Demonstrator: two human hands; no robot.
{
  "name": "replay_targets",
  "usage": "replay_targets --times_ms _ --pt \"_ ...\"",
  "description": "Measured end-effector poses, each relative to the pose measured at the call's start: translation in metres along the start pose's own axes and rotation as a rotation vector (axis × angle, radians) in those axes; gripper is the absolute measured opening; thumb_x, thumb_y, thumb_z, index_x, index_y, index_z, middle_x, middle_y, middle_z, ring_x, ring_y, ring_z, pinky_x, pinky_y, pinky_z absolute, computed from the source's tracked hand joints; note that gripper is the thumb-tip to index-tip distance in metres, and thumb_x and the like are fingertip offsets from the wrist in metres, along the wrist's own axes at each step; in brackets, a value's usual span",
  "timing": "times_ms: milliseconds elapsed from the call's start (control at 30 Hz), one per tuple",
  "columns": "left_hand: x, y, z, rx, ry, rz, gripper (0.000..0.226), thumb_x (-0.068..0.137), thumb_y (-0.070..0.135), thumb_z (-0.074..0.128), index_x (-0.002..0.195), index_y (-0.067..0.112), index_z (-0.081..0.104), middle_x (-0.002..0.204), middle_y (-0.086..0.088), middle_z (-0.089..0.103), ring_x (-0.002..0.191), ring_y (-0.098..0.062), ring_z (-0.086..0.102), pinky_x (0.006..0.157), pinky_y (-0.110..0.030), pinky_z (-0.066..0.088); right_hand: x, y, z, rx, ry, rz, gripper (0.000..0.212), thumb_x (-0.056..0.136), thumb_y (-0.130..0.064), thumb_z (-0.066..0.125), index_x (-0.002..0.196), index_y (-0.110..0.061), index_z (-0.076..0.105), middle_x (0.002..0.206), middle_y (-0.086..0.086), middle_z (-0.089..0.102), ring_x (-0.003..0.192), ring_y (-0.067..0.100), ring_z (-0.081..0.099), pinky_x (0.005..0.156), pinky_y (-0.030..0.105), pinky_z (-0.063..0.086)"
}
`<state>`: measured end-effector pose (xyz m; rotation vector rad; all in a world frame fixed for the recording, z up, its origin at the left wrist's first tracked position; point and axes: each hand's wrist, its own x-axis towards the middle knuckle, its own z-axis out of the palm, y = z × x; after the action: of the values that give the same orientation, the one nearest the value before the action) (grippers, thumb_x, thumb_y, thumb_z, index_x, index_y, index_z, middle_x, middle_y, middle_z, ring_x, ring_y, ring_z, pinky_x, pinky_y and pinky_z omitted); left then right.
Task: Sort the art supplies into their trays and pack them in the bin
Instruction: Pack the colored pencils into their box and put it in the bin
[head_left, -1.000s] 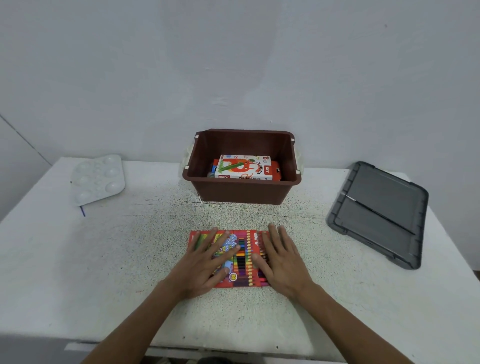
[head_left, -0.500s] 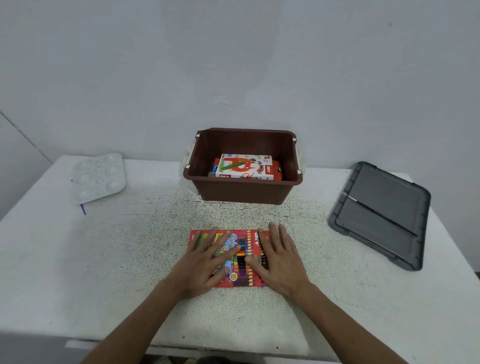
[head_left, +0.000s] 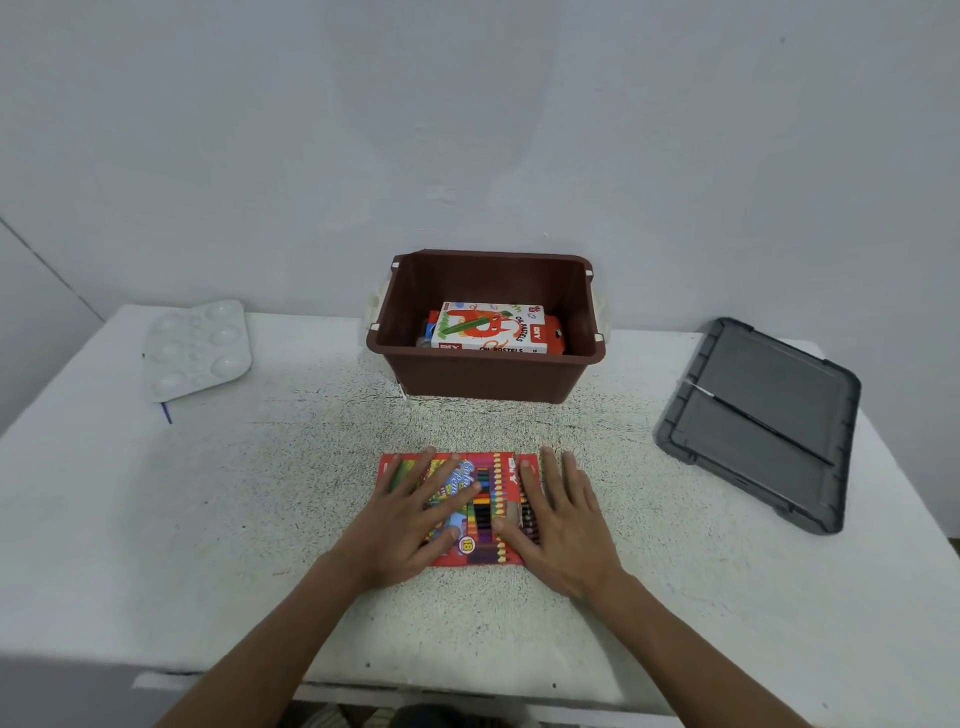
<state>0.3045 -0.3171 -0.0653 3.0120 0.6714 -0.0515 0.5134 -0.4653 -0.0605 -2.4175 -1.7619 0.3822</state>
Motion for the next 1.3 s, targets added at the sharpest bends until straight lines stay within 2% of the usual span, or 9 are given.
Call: replay_targets --times_ms 167,267,400,533,633,767,900,1067,1300 --pt "0.0 0.0 0.001 -0.007 0.015 0.005 0.057 0.101 0.063 0.015 0.154 0.046 0.002 0.165 0.006 -0.002 0.151 -0.022 -0.011 0.118 -0.054 -0.002 0.001 -0.004 0.001 0.0 -0.003 0.009 0.102 0.075 -0.09 -0.01 0.155 -0.026 -0.018 0.16 0.005 -0.026 0.145 0.026 -0.031 0.122 0.045 -0.011" --pt "0.001 0.0 0.002 -0.008 0.023 0.009 0.057 0.101 0.062 0.018 0.154 0.046 0.004 0.165 0.005 0.002 0.152 -0.023 -0.008 0.118 -0.054 0.0 -0.006 0.004 -0.001 0.015 0.016 -0.001 0.101 0.077 -0.089 -0.008 0.155 -0.025 -0.016 0.161 0.005 -0.024 0.146 0.024 -0.03 0.121 0.041 -0.013" --pt "0.0 0.0 0.0 -0.013 0.017 0.01 0.058 0.1 0.064 0.013 0.154 0.046 0.004 0.165 0.004 0.001 0.152 -0.024 -0.01 0.118 -0.054 -0.001 -0.017 0.008 -0.003 -0.043 -0.002 -0.023 0.1 0.076 -0.088 -0.011 0.154 -0.025 -0.02 0.16 0.005 -0.029 0.144 0.024 -0.034 0.12 0.038 -0.017" --pt "-0.001 0.001 0.001 -0.014 0.018 0.003 0.058 0.1 0.065 0.01 0.154 0.047 0.001 0.165 0.006 -0.003 0.151 -0.022 -0.013 0.118 -0.055 -0.002 -0.016 0.0 0.003 -0.011 0.025 -0.01 0.1 0.083 -0.087 -0.001 0.156 -0.02 -0.012 0.161 0.011 -0.02 0.147 0.031 -0.025 0.119 0.046 -0.01" --pt "-0.001 0.001 0.001 -0.017 0.028 0.01 0.057 0.101 0.063 0.014 0.154 0.046 0.004 0.165 0.005 0.001 0.152 -0.024 -0.006 0.118 -0.055 0.001 -0.016 -0.008 0.01 -0.013 0.043 -0.009 0.1 0.088 -0.084 0.01 0.157 -0.013 -0.002 0.163 0.011 -0.01 0.149 0.035 -0.014 0.118 0.049 -0.006" --pt "0.0 0.0 0.002 -0.018 0.019 0.019 0.058 0.101 0.063 0.015 0.155 0.045 0.006 0.166 0.005 0.003 0.152 -0.024 -0.004 0.118 -0.054 0.0 -0.017 -0.003 0.01 -0.027 0.06 -0.015 0.099 0.084 -0.086 0.004 0.156 -0.02 -0.013 0.161 0.008 -0.02 0.148 0.03 -0.023 0.123 0.047 -0.008" --pt "-0.001 0.001 0.0 -0.029 0.024 0.008 0.059 0.099 0.066 0.01 0.154 0.046 0.005 0.165 0.006 0.001 0.152 -0.023 -0.008 0.119 -0.053 -0.003 -0.026 0.006 0.01 -0.036 0.061 -0.027 0.097 0.086 -0.086 0.011 0.156 -0.023 -0.013 0.162 0.01 -0.019 0.148 0.028 -0.024 0.123 0.046 -0.003" --pt "0.0 0.001 0.0 -0.025 0.026 0.004 0.059 0.099 0.066 0.011 0.155 0.045 0.004 0.165 0.005 0.001 0.152 -0.024 -0.009 0.119 -0.052 -0.006 -0.032 -0.002 0.014 -0.064 0.075 -0.035 0.101 0.089 -0.082 0.025 0.157 -0.009 0.013 0.163 0.017 0.009 0.15 0.038 0.007 0.115 0.052 0.01" --pt "0.0 0.0 0.002 -0.03 0.031 0.005 0.059 0.099 0.066 0.01 0.154 0.046 0.004 0.165 0.006 -0.001 0.151 -0.022 -0.012 0.119 -0.053 -0.005 -0.032 -0.008 0.017 -0.08 0.102 -0.022 0.102 0.088 -0.083 0.026 0.157 -0.009 0.013 0.164 0.015 0.008 0.151 0.038 0.006 0.115 0.053 0.01"
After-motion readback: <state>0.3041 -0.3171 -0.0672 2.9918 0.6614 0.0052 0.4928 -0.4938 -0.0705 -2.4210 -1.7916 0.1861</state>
